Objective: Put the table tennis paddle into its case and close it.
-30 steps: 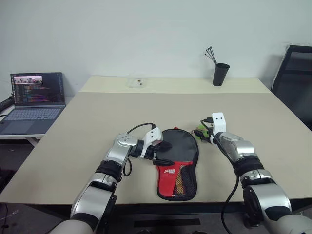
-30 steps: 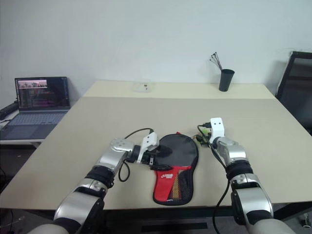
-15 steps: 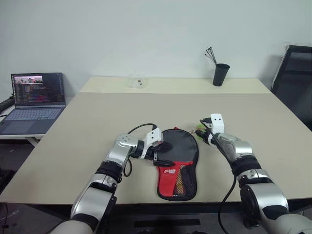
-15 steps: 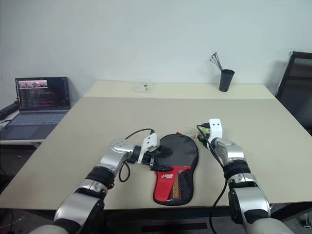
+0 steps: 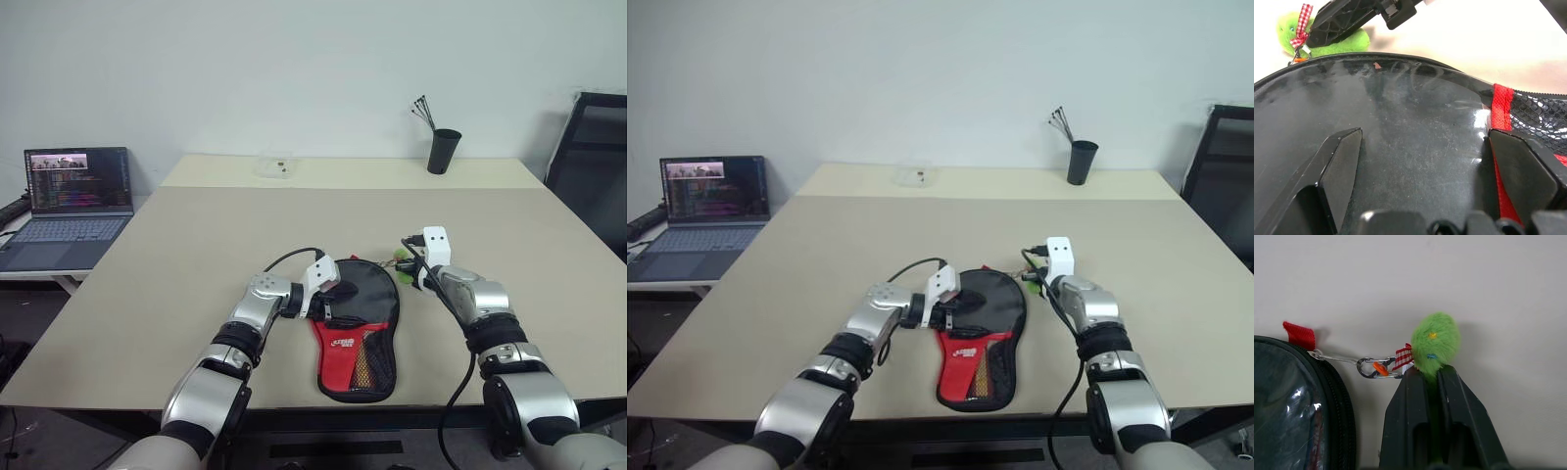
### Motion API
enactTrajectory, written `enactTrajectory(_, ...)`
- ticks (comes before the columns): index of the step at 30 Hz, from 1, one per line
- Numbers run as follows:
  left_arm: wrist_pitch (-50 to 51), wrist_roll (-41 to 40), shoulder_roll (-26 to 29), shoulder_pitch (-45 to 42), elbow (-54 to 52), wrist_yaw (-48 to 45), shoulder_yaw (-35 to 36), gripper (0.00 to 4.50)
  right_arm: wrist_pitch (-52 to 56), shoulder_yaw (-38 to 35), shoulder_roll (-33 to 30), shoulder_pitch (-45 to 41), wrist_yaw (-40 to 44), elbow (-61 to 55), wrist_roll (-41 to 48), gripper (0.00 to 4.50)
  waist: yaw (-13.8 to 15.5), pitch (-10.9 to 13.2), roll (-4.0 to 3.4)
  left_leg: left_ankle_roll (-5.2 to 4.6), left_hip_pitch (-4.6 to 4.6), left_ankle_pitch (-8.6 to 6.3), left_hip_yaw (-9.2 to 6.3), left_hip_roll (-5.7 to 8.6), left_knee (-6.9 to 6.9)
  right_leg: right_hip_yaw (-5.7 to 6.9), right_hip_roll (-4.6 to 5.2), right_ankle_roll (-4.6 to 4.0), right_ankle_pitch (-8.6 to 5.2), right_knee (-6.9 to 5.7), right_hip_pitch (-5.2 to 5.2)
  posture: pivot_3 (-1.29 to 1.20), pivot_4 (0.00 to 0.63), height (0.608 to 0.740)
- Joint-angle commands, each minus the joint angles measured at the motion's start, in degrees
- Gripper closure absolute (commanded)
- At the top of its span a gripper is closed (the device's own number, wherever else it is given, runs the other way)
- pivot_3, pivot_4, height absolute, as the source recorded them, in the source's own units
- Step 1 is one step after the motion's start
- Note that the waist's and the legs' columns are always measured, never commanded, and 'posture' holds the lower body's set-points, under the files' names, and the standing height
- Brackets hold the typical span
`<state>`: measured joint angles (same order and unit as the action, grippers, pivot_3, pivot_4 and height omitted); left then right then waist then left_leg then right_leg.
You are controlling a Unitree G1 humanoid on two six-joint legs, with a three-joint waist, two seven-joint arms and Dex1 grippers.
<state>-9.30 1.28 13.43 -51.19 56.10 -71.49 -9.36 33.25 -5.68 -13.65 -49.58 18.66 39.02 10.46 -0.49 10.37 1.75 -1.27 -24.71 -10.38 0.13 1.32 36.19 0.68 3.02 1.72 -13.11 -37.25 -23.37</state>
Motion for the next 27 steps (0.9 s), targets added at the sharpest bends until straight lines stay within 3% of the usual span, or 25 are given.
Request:
enactTrajectory(1, 0.1, 2.6, 1.3, 1.8, 2.2, -1.4, -2.8, 0.0, 3.9, -1.4, -2.1, 1.8, 0.4, -6.8, 1.3, 4.47, 0.0, 0.0, -0.02, 0.0, 0.0, 0.0, -0.01, 0.0, 0.0, 0.0, 0.0, 0.0, 0.0, 0.01, 0.0, 0.0, 0.15, 0.74)
enactTrajectory(14, 1.7, 2.5, 0.0, -0.1, 4.3, -1.4, -3.6, 0.0, 28.7, -5.2, -10.9, 21.3, 0.6, -44.8, 7.8, 4.47, 0.6, -0.2, -0.26, 0.0, -0.01, 0.0, -0.14, 0.0, -0.03, 0.02, 0.02, 0.01, -0.02, 0.14, 0.1, 0.0, 0.15, 0.74)
enactTrajectory(21, 1.4, 3.4, -1.4, -1.8, 6.5, 0.5, -4.0, 0.0, 43.7, -3.7, -20.5, 34.7, 8.9, -71.3, 18.8, 4.47, 1.2, -0.3, -0.32, -0.01, -0.06, -0.01, -0.15, 0.01, 0.03, 0.07, 0.07, 0.28, -0.18, 0.25, 0.16, 0.0, 0.15, 0.74)
enactTrajectory(27, 1.2, 4.0, -2.6, -2.6, 7.7, 1.2, -3.9, 0.0, 47.8, -3.4, -26.8, 41.9, 13.3, -83.3, 25.7, 4.47, 1.6, -0.4, -0.3, 0.01, -0.05, -0.02, -0.18, -0.01, 0.04, 0.13, 0.14, 0.15, -0.28, 0.29, 0.23, 0.0, 0.15, 0.74)
